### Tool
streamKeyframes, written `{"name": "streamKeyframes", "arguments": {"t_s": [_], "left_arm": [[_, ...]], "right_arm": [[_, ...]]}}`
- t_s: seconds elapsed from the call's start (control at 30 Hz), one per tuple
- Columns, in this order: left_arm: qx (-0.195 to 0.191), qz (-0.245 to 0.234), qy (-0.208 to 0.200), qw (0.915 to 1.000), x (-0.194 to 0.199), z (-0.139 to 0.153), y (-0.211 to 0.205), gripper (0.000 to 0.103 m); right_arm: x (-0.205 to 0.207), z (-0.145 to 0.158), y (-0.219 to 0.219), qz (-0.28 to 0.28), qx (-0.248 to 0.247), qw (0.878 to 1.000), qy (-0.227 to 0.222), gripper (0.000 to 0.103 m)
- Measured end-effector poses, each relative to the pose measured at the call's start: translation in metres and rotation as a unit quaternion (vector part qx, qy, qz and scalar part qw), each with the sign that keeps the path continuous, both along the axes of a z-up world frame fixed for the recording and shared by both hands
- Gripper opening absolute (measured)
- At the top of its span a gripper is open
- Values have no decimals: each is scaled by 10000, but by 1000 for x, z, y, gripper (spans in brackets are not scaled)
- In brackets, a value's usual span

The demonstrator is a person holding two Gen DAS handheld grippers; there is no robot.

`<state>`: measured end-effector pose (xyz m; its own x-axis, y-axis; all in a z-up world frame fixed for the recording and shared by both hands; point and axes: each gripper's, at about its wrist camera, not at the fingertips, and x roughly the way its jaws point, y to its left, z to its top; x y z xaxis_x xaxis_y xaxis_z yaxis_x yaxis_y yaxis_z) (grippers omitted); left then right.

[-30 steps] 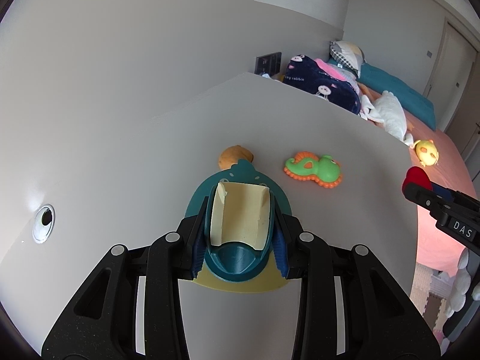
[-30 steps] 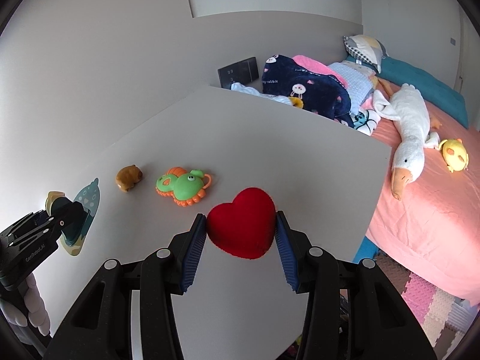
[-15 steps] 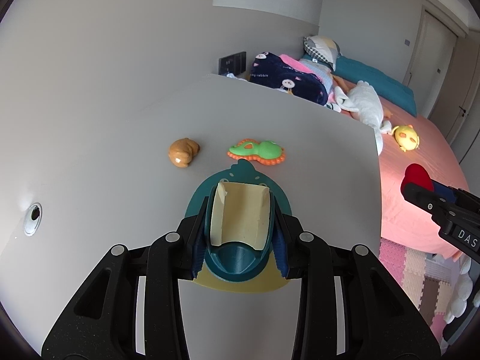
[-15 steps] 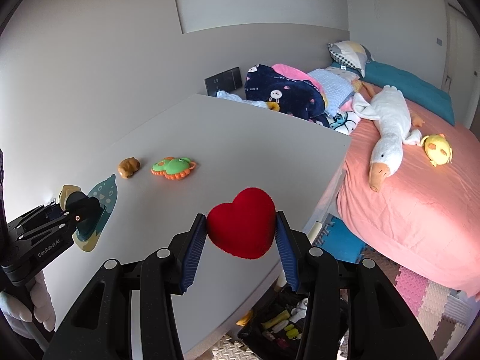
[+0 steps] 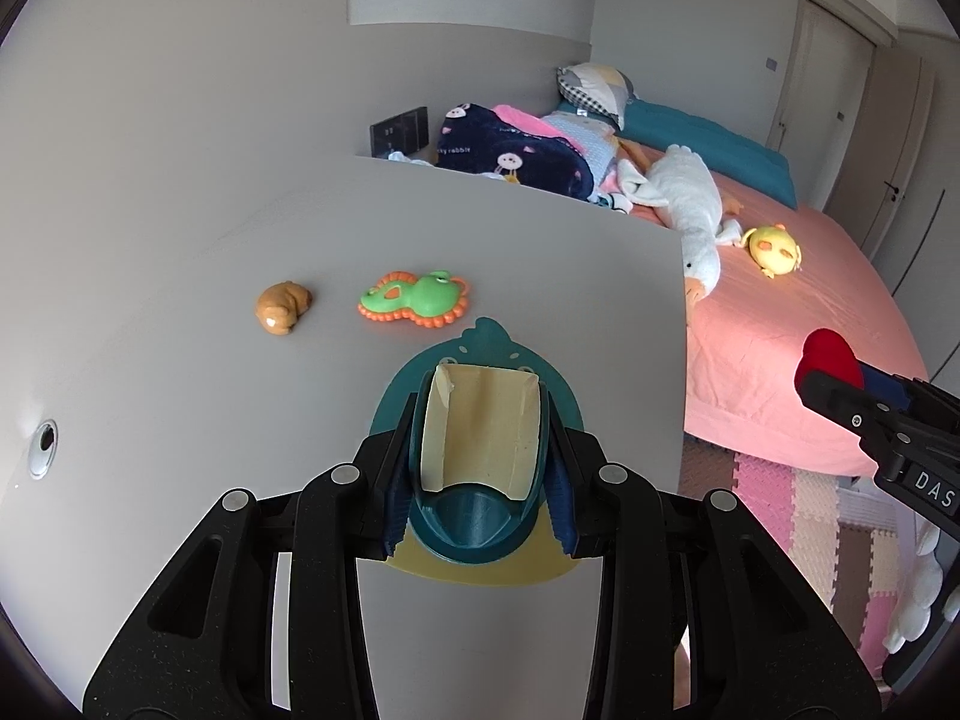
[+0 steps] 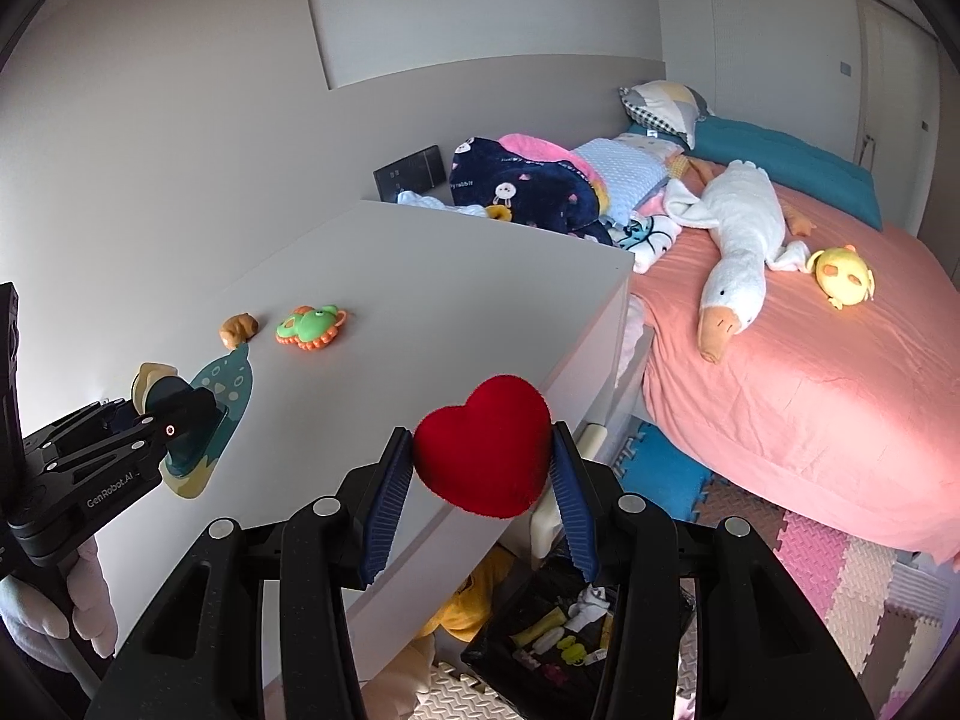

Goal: Collect trash
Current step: 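Carry the teal cup holder and red heart toward the black bin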

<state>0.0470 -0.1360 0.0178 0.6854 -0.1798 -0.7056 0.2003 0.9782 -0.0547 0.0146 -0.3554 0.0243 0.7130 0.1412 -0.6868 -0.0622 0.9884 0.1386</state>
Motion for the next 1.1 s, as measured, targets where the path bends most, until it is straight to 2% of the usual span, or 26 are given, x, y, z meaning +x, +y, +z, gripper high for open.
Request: {"name": "streamKeyframes", "arguments": {"t_s": [0.47, 1.1], "left_arm": [[35, -657, 11, 9978, -21, 0, -63, 36], [141, -1666, 97, 9859, -59, -6, -146, 36]], "right_arm": [[-36, -2, -49, -522, -10, 9986, -28, 48], [-79, -3, -118, -1270, 19, 9919, -42, 48]]}}
